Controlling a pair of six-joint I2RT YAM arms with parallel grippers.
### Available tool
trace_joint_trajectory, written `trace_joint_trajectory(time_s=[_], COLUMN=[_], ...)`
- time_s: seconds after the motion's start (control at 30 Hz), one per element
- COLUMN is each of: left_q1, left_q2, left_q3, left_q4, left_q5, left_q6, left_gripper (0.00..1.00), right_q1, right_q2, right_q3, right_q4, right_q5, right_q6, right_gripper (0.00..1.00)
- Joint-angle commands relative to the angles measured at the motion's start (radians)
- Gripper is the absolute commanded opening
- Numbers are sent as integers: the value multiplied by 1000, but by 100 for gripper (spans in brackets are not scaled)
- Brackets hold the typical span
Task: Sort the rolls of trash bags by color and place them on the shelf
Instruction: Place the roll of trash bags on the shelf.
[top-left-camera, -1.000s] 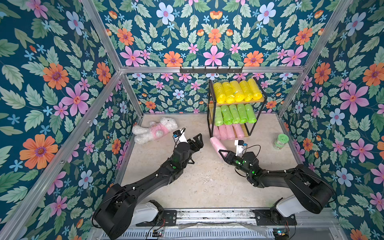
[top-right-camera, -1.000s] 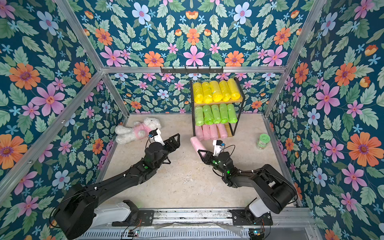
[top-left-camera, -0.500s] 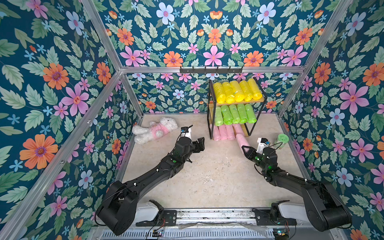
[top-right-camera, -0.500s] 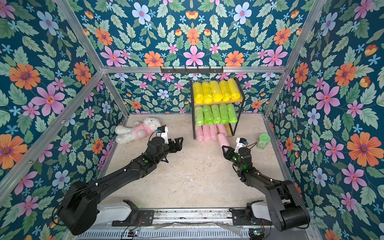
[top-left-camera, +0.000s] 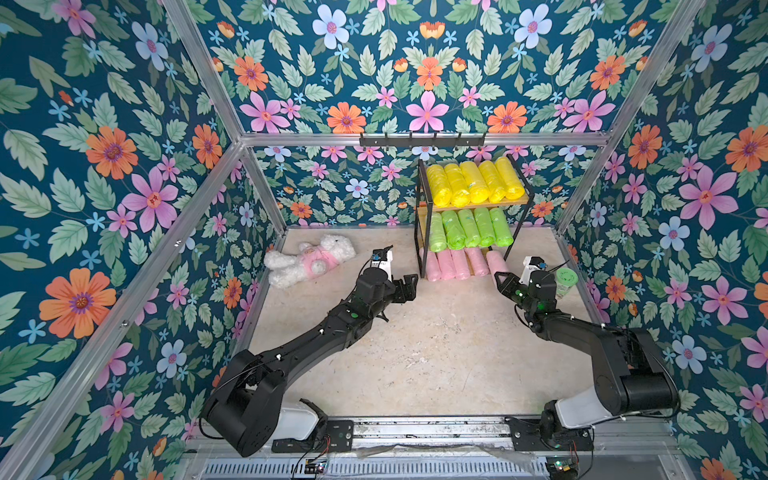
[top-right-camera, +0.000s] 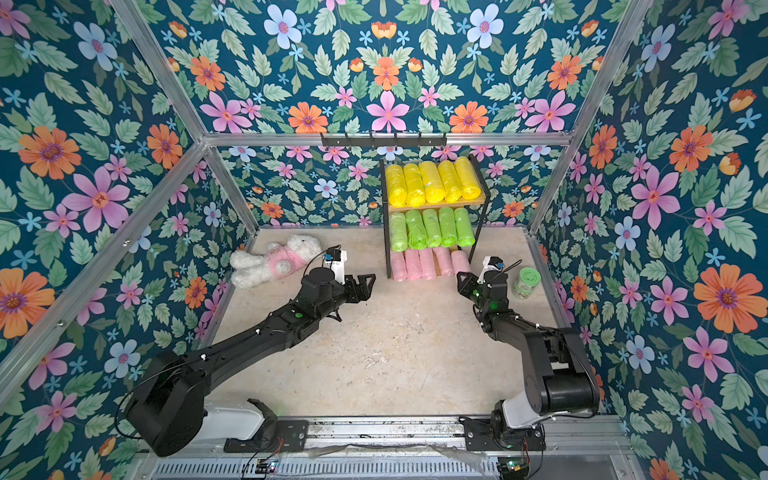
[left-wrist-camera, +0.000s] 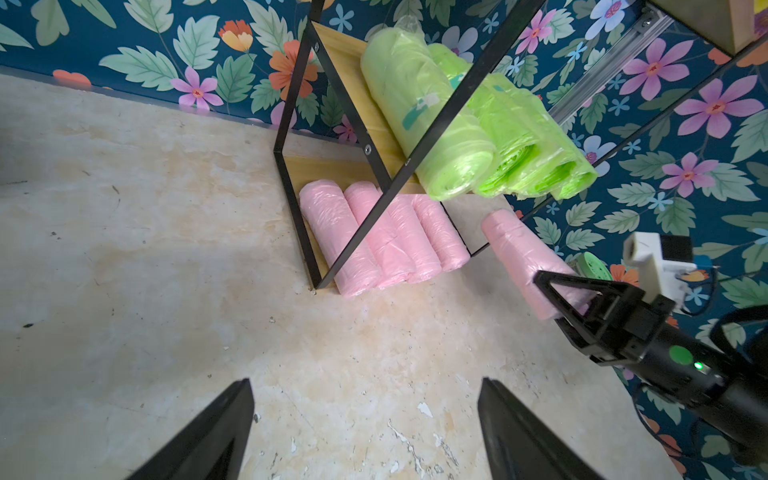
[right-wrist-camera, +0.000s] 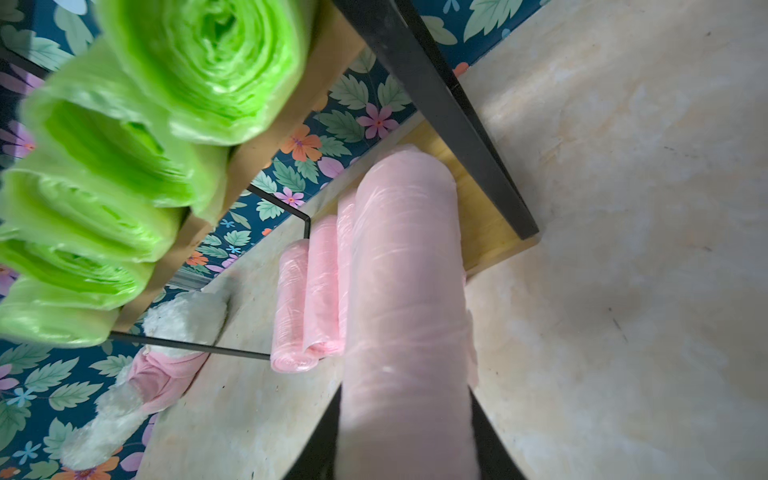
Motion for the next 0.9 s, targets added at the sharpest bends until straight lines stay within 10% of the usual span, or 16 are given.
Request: trace_joint_trajectory(time_s=[0.0,0.87], left_q1=[1,1], left_q2=[4,26], left_q3=[11,27], left_q4=[-9,-29], left_q5=[25,56], left_q6=[10,2], left_gripper=[90,89], right_q1=[0,0], right_q2=[50,254], right_q3=[45,149], right_q4=[73,72], right_q5=[15,5], right_q6=[-19,-55], right_gripper=[32,32])
